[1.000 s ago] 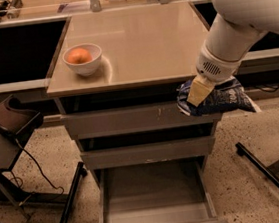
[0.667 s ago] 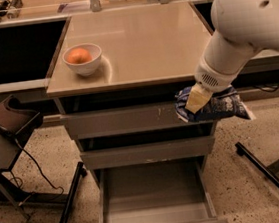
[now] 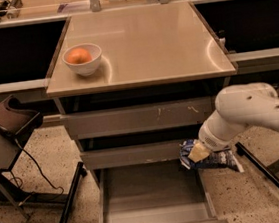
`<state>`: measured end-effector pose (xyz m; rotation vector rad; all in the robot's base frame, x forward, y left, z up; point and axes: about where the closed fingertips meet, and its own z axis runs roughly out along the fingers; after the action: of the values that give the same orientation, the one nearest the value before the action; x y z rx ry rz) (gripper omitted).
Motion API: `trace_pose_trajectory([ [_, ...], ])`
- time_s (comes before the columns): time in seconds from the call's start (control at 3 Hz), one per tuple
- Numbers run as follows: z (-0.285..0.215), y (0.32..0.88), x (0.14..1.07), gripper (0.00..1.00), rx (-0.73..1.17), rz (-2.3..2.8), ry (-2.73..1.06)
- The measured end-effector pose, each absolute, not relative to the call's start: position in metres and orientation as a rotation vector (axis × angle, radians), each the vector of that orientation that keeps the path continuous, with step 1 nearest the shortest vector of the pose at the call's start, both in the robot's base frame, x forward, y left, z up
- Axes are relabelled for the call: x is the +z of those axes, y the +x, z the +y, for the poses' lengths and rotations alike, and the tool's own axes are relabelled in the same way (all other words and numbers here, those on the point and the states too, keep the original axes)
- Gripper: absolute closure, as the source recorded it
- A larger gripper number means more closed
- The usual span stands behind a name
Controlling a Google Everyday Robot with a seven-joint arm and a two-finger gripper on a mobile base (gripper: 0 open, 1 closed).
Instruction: Place blue chip bag into bottom drawer
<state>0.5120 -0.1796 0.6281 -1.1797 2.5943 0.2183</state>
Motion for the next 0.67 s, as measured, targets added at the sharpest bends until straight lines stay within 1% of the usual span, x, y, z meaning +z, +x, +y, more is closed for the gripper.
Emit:
trace_pose_trajectory([
  [0.33, -0.181, 0.529, 0.558, 1.00, 0.345, 2.557, -1.080],
  [0.67, -0.177, 0.524, 0.533, 1.00, 0.384, 2.579, -1.077],
])
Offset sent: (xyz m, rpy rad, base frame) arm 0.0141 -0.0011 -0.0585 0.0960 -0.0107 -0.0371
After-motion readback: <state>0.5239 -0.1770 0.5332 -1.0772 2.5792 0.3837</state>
